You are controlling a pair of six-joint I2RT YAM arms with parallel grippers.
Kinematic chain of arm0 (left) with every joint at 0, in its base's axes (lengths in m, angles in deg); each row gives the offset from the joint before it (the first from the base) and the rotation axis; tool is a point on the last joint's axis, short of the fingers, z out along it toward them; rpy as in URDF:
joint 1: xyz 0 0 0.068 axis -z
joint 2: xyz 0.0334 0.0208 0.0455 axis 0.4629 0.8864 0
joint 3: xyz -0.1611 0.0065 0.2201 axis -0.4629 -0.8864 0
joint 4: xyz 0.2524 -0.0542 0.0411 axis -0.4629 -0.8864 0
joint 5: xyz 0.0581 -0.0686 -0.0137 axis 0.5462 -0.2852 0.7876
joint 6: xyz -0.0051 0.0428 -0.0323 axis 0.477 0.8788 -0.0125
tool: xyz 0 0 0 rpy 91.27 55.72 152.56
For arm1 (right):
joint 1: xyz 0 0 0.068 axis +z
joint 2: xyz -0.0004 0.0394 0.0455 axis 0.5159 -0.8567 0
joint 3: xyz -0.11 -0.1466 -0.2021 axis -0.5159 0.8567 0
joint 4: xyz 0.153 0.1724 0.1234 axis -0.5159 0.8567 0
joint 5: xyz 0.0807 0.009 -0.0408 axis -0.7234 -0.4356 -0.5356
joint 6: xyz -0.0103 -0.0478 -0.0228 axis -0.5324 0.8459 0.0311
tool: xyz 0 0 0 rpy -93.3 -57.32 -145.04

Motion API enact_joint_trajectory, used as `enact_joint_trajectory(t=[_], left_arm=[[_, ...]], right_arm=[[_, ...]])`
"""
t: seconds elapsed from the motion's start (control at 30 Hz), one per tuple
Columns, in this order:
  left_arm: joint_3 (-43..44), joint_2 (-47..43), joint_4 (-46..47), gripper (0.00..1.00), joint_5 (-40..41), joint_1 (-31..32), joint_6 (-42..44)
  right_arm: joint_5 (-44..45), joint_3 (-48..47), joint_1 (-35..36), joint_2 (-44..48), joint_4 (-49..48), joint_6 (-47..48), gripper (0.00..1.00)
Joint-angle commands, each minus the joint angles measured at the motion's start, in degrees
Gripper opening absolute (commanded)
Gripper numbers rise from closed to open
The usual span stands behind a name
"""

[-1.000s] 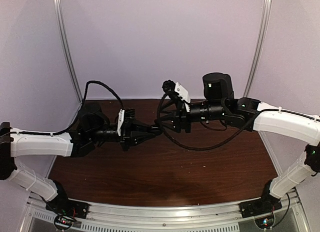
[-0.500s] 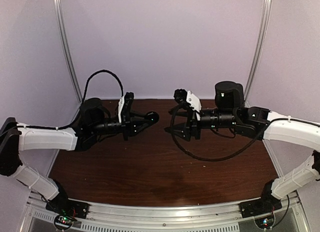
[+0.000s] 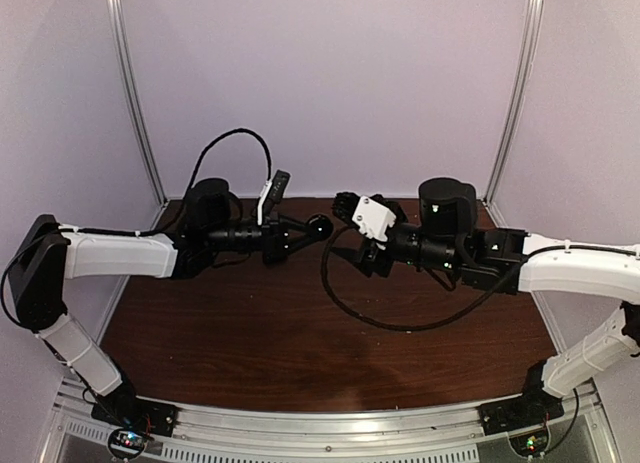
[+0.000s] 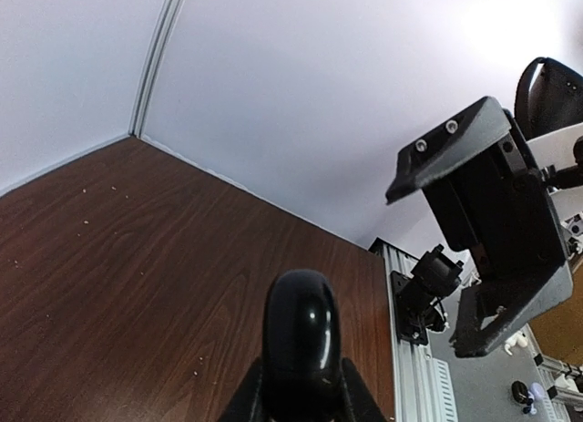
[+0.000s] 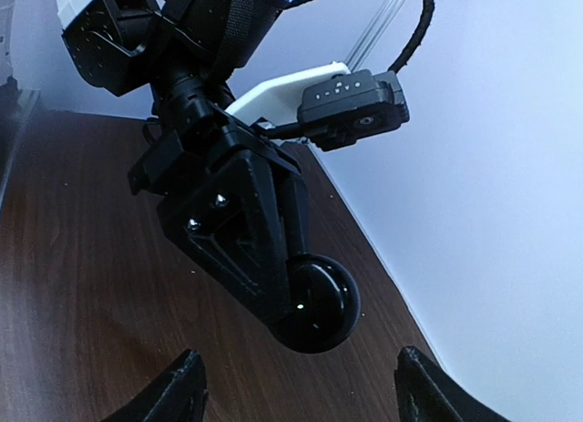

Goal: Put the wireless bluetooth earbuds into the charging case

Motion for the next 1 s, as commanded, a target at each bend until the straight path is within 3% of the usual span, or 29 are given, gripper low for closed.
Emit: enact_joint_trajectory(t=[0.0, 0.33, 0.8, 0.97], left_arm=[[0.68, -0.39, 1.19, 0.0, -3.53, -0.22, -2.66], [0.68, -0.02, 0.36, 0.0, -4.2, -0.22, -3.62], [0.22, -0.24, -0.39, 0.0, -3.12, -0.22, -3.1], [0.32, -0.39, -1.03, 0.0, -3.12, -0.22, -2.86]], right_arm=[[8.18, 0.04, 0.29, -2.11, -3.11, 4.15, 0.73], [13.43, -3.69, 2.45, -8.84, -3.43, 8.61, 0.77], [13.96, -6.5, 2.65, -12.81, -6.52, 9.49, 0.71], [14.18, -7.92, 2.65, -14.29, -5.76, 10.11, 0.64]])
